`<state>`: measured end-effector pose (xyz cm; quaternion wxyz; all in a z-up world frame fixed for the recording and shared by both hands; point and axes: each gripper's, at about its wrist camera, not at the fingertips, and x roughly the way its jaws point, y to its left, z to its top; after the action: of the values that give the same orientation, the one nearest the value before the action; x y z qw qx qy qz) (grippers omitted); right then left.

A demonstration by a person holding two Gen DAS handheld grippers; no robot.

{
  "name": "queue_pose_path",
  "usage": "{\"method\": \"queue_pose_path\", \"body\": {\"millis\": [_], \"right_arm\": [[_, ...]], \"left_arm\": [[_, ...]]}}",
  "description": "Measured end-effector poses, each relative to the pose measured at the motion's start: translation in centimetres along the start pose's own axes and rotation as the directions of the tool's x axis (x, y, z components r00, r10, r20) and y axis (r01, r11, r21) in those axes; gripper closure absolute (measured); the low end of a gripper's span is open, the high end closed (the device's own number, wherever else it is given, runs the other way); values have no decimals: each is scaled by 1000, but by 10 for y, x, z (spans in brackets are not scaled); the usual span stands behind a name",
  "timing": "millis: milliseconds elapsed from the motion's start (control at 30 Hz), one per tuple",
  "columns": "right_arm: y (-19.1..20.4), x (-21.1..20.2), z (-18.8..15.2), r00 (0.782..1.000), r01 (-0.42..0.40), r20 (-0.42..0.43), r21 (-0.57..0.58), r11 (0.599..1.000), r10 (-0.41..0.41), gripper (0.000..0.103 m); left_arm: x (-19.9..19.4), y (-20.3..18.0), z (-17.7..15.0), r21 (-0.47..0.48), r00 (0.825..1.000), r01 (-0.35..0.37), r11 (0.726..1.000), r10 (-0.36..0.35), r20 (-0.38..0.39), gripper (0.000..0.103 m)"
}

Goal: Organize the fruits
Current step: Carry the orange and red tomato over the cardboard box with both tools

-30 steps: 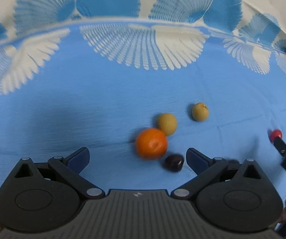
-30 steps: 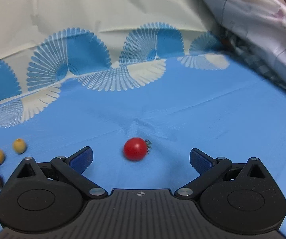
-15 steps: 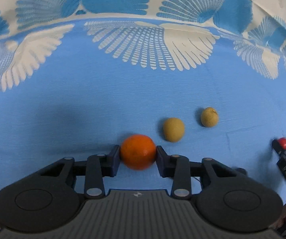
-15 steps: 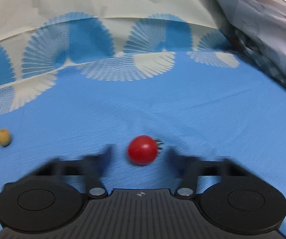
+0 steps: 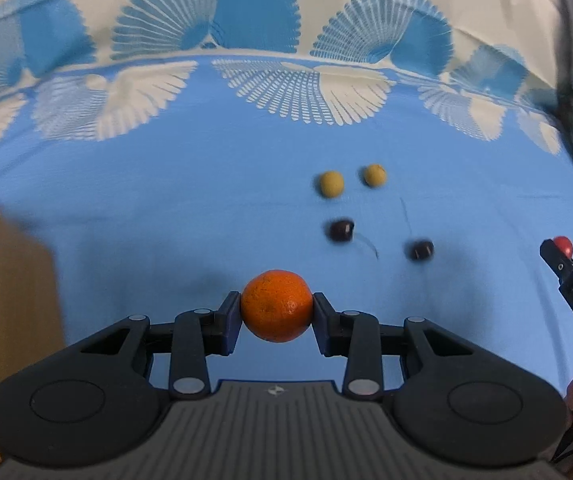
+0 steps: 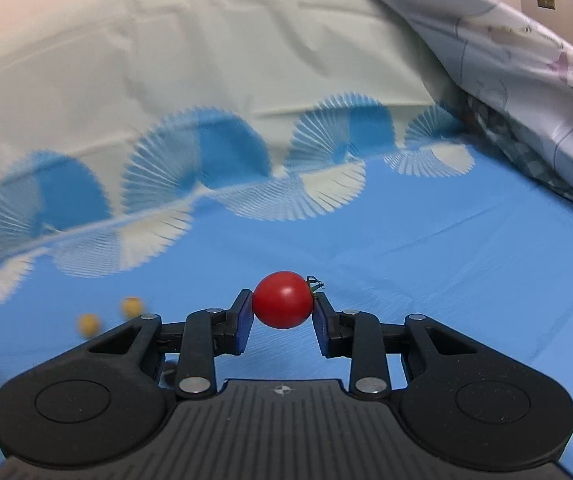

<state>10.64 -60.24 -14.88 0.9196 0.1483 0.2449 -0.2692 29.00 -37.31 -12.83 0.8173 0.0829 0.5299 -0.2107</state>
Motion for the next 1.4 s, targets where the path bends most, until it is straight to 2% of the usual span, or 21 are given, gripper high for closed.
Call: {"method": "queue_pose_path", "body": {"millis": [167, 333, 500, 733, 900, 967, 1167, 1400], "right_arm": [[34, -91, -10, 995, -85, 56, -20, 996, 86, 70], [74, -172, -29, 977, -212, 22, -46, 976, 214, 70], [114, -235, -51, 938, -346, -52, -49, 937, 344, 70], [167, -311, -73, 878, -479, -86, -140, 866, 472, 70], [191, -351, -87, 858, -513, -100, -214, 831, 504, 70], [198, -363, -95, 857, -514, -109, -242, 823, 504, 70], [212, -378, -114, 856, -517, -169, -230, 825, 489, 70], [219, -391, -117, 861, -509, -164, -252, 823, 482, 70]], "left_arm": [[-75, 27, -48, 0, 999, -30, 1000, 30, 43, 62], [-147, 65, -105, -46, 997, -48, 998, 51, 65, 62], [-203, 109, -171, -105, 993, -81, 991, 88, 73, 62], [-249, 164, -257, -199, 994, -87, 976, 98, 47, 62], [-273, 190, -299, -238, 989, -107, 965, 129, 77, 62], [-281, 196, -311, -244, 985, -115, 963, 143, 100, 62], [-297, 201, -332, -242, 977, -104, 965, 144, 154, 62], [-299, 203, -340, -252, 976, -76, 965, 123, 177, 62]]}}
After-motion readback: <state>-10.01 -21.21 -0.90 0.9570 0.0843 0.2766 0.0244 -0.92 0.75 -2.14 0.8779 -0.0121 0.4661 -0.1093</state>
